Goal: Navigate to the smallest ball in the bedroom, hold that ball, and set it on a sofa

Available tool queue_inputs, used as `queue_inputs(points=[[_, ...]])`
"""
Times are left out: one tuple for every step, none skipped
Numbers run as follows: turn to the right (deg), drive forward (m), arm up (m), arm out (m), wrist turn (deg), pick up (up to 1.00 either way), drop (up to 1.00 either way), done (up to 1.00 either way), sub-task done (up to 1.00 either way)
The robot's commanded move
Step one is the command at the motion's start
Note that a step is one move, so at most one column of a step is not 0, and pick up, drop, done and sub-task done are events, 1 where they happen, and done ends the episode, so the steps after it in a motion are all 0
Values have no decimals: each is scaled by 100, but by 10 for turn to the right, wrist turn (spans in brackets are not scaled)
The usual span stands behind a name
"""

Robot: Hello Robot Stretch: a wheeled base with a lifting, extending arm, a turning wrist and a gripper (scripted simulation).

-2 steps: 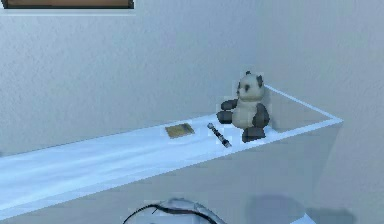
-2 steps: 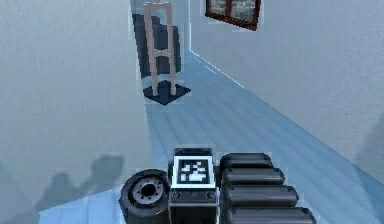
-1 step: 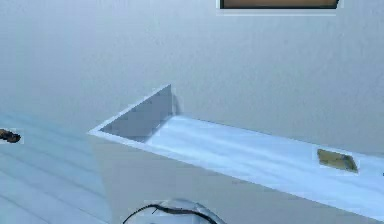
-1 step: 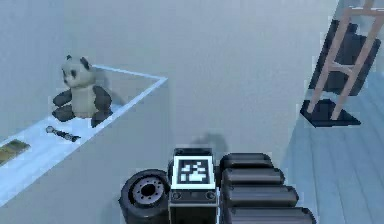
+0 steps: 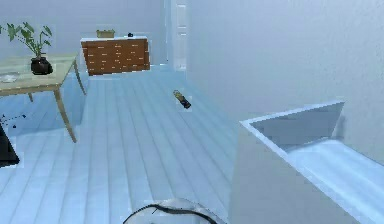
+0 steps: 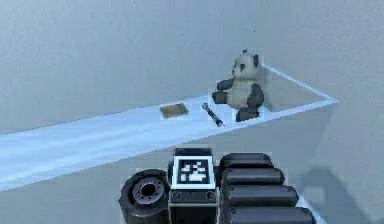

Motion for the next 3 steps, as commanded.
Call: queue_inputs(points=[[-150,0,0,0,0,0,0,0,0],[0,100,0,0,0,0,0,0,0],[0,100,0,0,0,0,0,0,0]])
